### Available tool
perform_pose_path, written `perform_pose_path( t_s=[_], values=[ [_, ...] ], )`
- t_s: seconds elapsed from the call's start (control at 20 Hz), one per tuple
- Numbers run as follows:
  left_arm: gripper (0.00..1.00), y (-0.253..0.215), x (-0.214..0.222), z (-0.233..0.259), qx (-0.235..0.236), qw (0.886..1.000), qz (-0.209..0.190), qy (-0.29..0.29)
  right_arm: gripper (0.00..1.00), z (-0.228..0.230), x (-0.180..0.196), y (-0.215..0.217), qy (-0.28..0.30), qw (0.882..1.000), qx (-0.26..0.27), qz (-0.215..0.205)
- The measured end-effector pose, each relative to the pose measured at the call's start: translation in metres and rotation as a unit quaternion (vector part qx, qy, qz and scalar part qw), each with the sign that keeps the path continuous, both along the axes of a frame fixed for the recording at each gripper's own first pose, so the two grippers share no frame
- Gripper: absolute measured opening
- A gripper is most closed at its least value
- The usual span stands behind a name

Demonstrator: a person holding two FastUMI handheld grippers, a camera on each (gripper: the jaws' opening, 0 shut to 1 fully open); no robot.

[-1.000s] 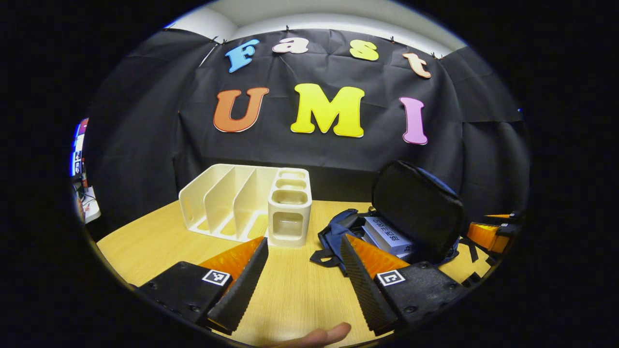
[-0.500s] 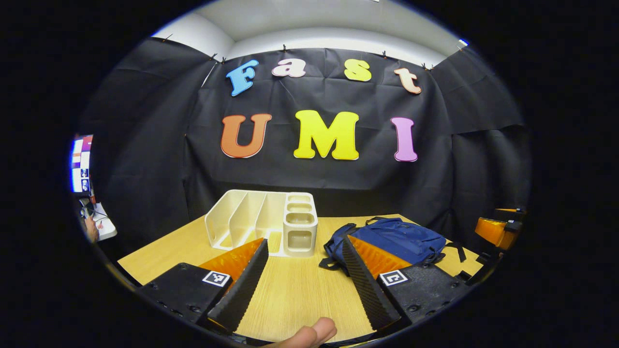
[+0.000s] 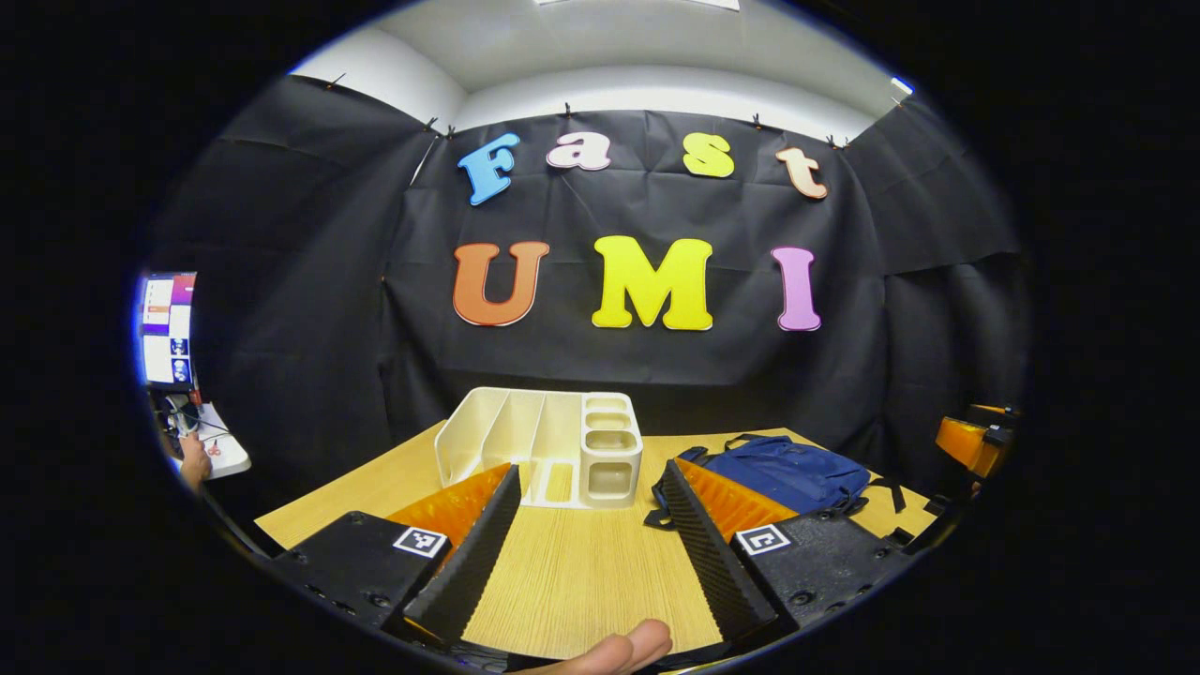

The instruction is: Open the schoolbag, grab two books from the bookshelf and put them into the schoolbag.

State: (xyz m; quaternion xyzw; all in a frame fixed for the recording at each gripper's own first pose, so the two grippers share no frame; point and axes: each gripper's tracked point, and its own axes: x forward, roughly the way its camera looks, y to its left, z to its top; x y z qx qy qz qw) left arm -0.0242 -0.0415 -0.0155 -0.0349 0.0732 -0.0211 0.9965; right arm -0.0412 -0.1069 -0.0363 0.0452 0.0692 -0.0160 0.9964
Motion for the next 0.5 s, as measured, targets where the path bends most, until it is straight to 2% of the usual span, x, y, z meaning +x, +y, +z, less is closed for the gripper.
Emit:
perform_pose_path(
  t_s=[0.2,0.35,0.5],
  values=[
    [0.96,0.004,0.004,0.002,0.008,1.0,0.01,-0.007,0.98,-0.007,0.0,-0.013,0.01,1.0,-0.004,-0.008],
    [0.96,-0.004,0.002,0.004,0.007,1.0,-0.001,-0.015,0.98,-0.011,0.0,-0.018,0.016,1.0,-0.004,-0.009],
    [0.96,-0.009,-0.003,0.008,0.019,1.0,-0.003,-0.022,0.94,-0.014,0.0,-0.024,0.011,1.0,-0.015,-0.014]
  ],
)
